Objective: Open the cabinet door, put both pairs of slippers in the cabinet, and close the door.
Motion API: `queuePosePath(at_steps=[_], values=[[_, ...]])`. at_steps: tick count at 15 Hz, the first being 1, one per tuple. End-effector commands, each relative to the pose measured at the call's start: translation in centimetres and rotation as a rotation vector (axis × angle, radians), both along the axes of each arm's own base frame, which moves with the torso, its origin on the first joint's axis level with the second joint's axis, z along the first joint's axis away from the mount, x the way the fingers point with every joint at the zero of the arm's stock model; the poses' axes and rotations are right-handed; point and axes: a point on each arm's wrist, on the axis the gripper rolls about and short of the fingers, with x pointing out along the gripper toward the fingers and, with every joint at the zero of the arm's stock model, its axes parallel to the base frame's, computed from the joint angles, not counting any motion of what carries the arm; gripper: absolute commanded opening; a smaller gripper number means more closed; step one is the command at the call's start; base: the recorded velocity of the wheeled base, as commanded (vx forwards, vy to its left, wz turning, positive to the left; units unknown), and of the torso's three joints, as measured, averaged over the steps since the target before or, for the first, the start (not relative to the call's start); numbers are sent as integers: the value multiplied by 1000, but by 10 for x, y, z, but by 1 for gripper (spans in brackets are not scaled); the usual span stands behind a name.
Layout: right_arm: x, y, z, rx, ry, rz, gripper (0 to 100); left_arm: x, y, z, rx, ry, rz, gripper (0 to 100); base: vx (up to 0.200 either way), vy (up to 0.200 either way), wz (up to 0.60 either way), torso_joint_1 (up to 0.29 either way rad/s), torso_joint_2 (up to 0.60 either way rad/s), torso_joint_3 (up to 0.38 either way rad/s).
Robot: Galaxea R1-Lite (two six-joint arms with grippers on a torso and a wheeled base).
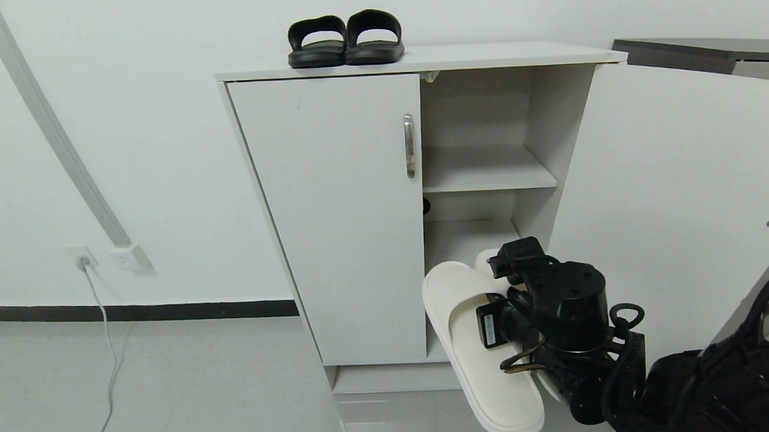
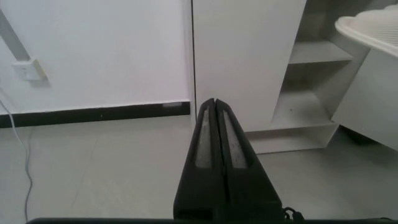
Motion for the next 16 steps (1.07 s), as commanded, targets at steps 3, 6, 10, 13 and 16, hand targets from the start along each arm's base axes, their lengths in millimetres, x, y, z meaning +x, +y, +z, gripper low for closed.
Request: queuePosePath(at_steps=[3, 6, 10, 13, 16], values=[[12, 7, -3, 38, -23, -87, 0, 0, 0, 0, -5, -4, 0, 0, 0, 0, 0, 0, 0, 0], [33, 26, 0, 83, -79, -224, 0, 0, 0, 0, -5, -4, 0, 0, 0, 0, 0, 0, 0, 0], [40, 33, -3, 80, -87, -250, 0, 0, 0, 0, -5, -4, 0, 0, 0, -50, 0, 1, 1, 2], [42, 33, -9, 67, -78, -253, 0, 0, 0, 0, -5, -4, 0, 0, 0, -200, 0, 4, 2, 2], [44, 35, -21, 44, -60, -253, 0, 0, 0, 0, -6, -4, 1, 0, 0, -133, 0, 2, 2, 2]])
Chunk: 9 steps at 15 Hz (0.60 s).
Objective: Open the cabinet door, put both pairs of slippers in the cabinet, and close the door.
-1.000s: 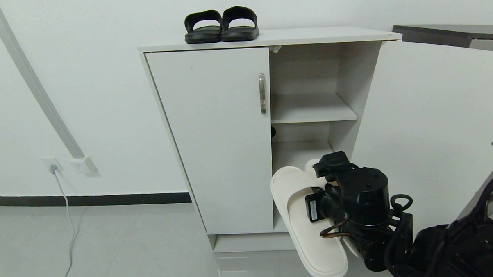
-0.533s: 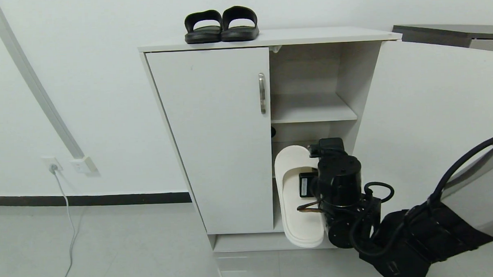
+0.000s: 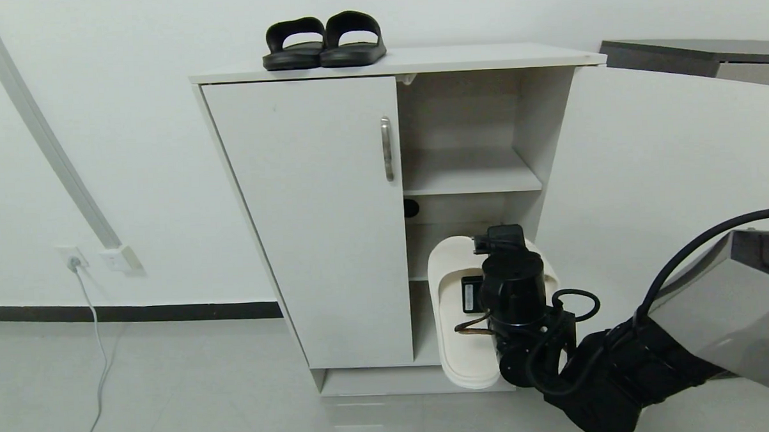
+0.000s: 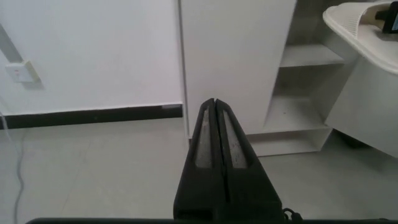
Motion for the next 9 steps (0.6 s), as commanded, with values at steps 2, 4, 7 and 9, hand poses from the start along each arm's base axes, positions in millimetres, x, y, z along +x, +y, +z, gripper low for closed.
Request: queuePosePath(at_steps=[2, 4, 7, 9], values=[[8, 6, -26, -36, 40, 14, 0, 0, 0, 0, 0, 1, 1, 0, 0, 0, 0, 0, 0, 0], [17, 13, -37, -35, 52, 62, 0, 0, 0, 0, 0, 0, 1, 0, 0, 0, 0, 0, 0, 0], [37, 20, -45, -22, 43, 62, 0, 0, 0, 0, 0, 0, 1, 0, 0, 0, 0, 0, 0, 0], [44, 22, -55, -30, 51, 56, 0, 0, 0, 0, 0, 1, 3, 0, 0, 0, 0, 0, 0, 0]])
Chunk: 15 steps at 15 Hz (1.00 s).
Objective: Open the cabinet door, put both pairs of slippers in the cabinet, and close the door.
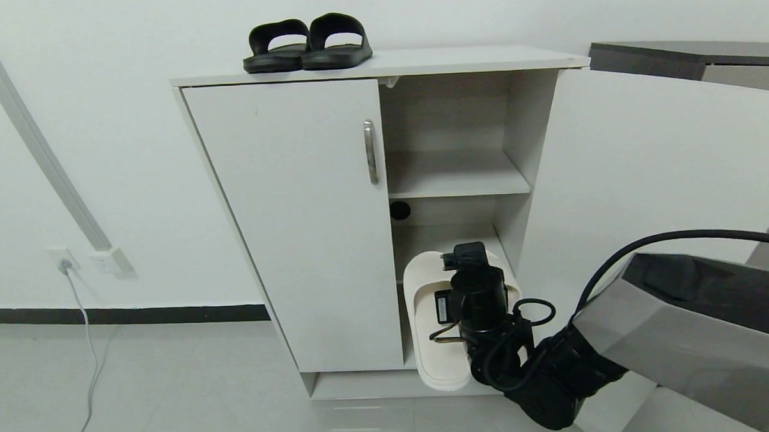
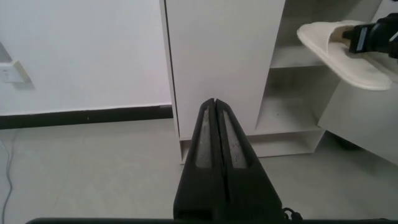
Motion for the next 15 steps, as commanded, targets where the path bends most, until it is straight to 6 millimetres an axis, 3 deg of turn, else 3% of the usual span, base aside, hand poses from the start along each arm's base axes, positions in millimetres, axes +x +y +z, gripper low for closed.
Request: queuePosePath(at_steps=[1, 6, 15], values=[[9, 2, -19, -21, 21, -10, 0, 0, 0, 0, 0, 1, -1, 0, 0, 0, 0, 0, 0, 0], [20, 1, -28, -20, 26, -15, 0, 0, 0, 0, -1, 1, -1, 0, 0, 0, 0, 0, 0, 0], [35, 4, -40, -11, 20, -23, 0, 0, 0, 0, -1, 1, 0, 0, 0, 0, 0, 2, 2, -143]])
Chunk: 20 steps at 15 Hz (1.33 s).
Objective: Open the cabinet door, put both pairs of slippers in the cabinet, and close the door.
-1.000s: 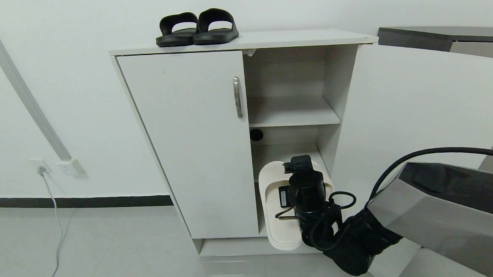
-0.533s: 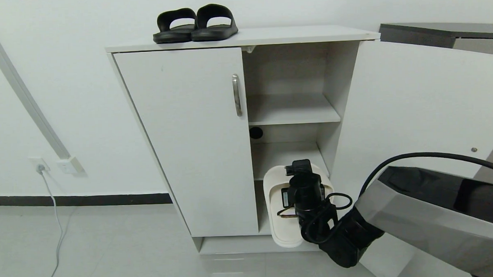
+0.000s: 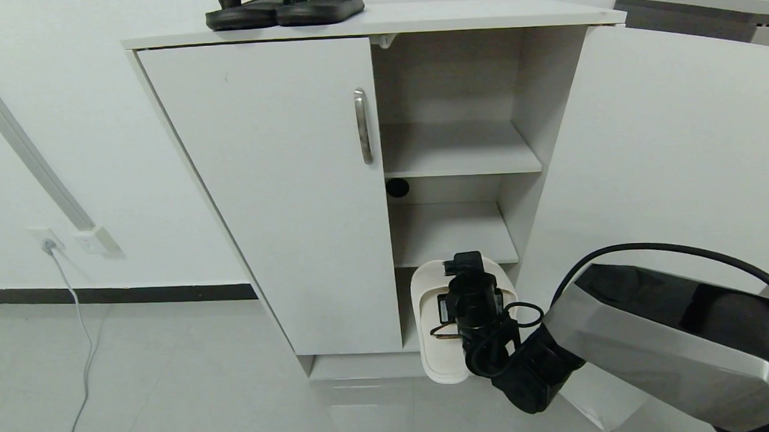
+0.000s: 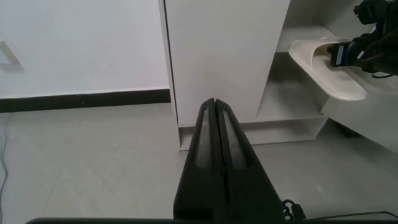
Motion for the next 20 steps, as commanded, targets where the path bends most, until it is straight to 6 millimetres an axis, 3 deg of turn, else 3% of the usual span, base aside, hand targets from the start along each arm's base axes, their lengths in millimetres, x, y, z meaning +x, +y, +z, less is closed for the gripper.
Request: queuePosePath(at_steps=[1, 6, 10, 20], values=[[3, 0, -3, 3, -9, -7, 0, 0, 0, 0, 0, 0, -1, 0, 0, 0, 0, 0, 0, 0], [10, -10, 3, -54, -153, -20, 0, 0, 0, 0, 0, 2, 2, 0, 0, 0, 0, 0, 0, 0], [10, -12, -1, -66, -143, -21, 0, 0, 0, 0, -8, 1, 2, 0, 0, 0, 0, 0, 0, 0], [10, -11, -2, -67, -143, -17, 0, 0, 0, 0, -11, 1, 4, 0, 200, 0, 0, 2, 1, 0]])
